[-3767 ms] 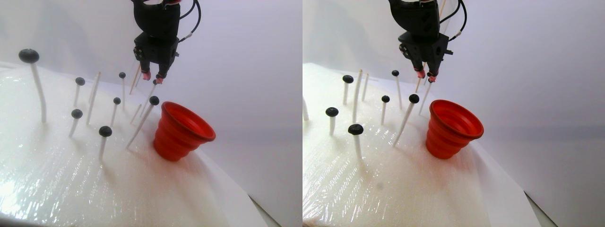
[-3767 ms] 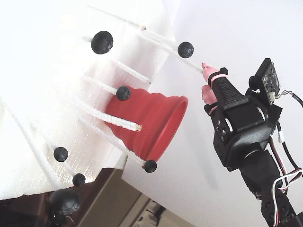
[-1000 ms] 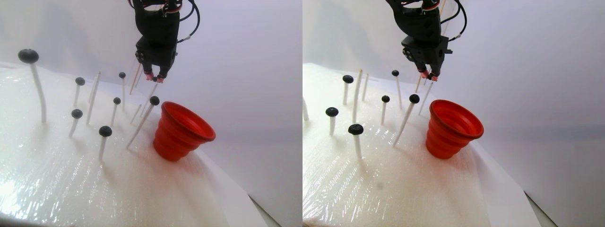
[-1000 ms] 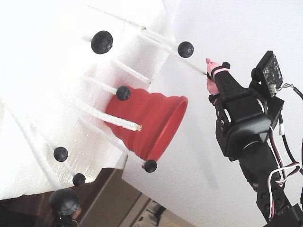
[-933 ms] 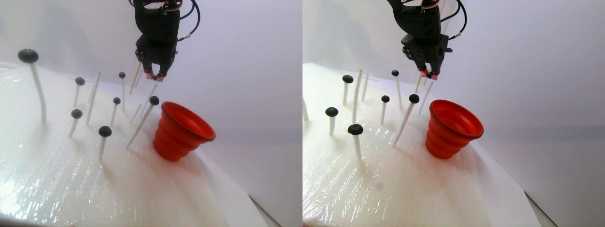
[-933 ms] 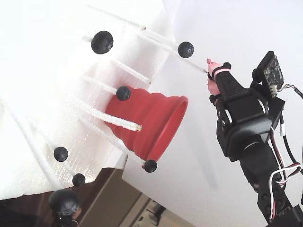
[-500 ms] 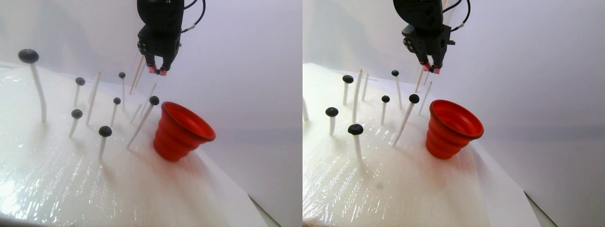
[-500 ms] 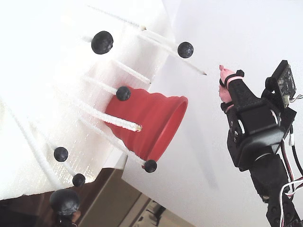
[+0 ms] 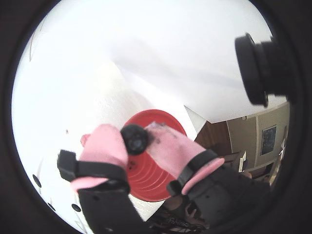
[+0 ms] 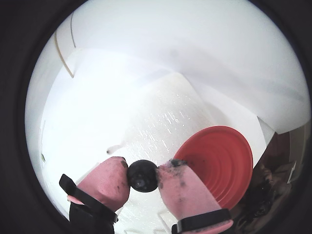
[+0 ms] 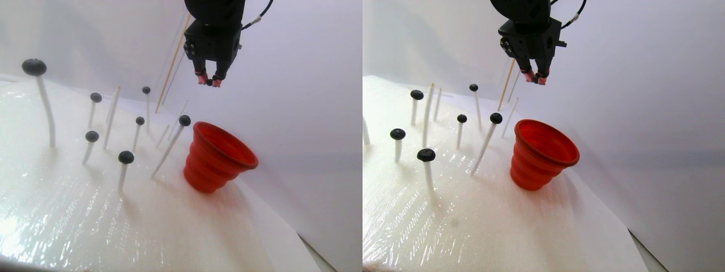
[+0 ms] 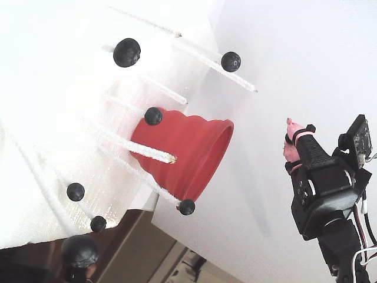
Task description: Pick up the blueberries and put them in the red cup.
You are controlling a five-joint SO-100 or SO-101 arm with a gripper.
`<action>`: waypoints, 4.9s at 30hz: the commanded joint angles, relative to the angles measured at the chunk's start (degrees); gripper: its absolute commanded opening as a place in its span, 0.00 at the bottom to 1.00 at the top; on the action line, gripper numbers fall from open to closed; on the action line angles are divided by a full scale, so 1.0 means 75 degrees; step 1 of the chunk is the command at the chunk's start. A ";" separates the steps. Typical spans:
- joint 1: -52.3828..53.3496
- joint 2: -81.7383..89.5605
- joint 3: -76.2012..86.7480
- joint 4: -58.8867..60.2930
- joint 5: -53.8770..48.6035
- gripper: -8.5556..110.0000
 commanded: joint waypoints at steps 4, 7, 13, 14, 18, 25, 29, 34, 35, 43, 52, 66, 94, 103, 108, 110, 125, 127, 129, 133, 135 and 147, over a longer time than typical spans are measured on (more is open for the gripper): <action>0.0937 0.1113 0.0082 0.0141 0.0246 0.16; 0.1043 0.1184 0.0117 0.0152 0.0316 0.16; 0.1148 0.1066 -0.0129 0.0152 0.0539 0.16; 0.1160 0.1031 -0.0152 0.0152 0.0598 0.16; 0.1277 0.1078 -0.0141 0.0152 0.0809 0.16; 0.1488 0.1230 -0.0117 0.0328 0.1125 0.16; 0.1723 0.1336 0.0059 0.0340 0.1266 0.16; 0.1980 0.1230 0.0094 0.0352 0.1453 0.16; 0.2027 0.1207 0.0117 0.0352 0.1477 0.16; 0.2215 0.0703 0.0270 0.0293 0.1723 0.16; 0.2039 0.0281 0.0574 0.0492 0.2039 0.16; 0.1875 0.0094 0.0621 0.1312 0.2625 0.16; 0.1160 0.0586 0.0363 0.2789 0.3328 0.21; 0.0797 0.0926 0.0328 0.3375 0.3551 0.20; 0.0574 0.1102 0.0281 0.3691 0.3691 0.20; 0.0492 0.1184 0.0281 0.3785 0.3738 0.20; 0.0152 0.1781 0.0527 0.4395 0.3949 0.20; 0.0094 0.1934 0.0633 0.4488 0.3973 0.20; 0.0035 0.2098 0.0727 0.4582 0.3996 0.20; -0.0082 0.2367 0.0820 0.4852 0.4102 0.20; -0.0152 0.2508 0.0879 0.5004 0.4160 0.20; -0.0387 0.3410 0.1488 0.5508 0.4441 0.19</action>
